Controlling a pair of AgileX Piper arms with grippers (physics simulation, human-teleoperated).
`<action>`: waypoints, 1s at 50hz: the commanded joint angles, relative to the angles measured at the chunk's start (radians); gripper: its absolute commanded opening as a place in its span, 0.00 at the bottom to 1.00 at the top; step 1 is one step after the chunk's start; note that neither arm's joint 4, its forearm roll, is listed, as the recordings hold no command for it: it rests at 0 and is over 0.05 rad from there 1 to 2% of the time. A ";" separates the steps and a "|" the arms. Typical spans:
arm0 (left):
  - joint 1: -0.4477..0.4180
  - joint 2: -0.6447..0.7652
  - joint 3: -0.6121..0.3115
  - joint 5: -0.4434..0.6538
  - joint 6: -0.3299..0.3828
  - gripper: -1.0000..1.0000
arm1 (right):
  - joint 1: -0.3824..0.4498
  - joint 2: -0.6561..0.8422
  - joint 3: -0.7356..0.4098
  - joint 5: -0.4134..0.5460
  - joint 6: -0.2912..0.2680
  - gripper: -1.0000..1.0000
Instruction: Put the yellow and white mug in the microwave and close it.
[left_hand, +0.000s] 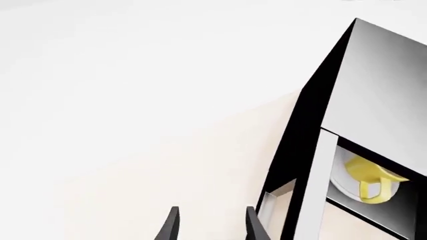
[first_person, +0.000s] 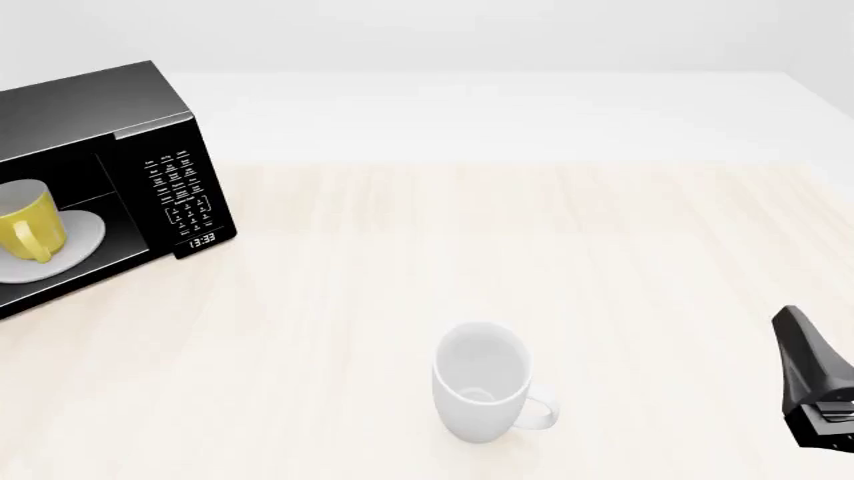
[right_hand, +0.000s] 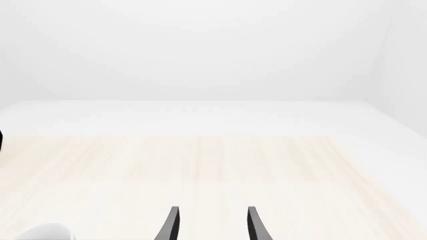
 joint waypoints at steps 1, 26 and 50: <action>-0.056 0.006 0.043 -0.015 -0.049 1.00 | 0.001 -0.001 0.001 0.000 0.000 1.00; -0.146 0.055 0.094 -0.077 -0.083 1.00 | 0.001 -0.002 0.001 0.000 0.000 1.00; -0.262 0.084 0.118 -0.133 -0.088 1.00 | 0.001 -0.002 0.001 0.000 0.000 1.00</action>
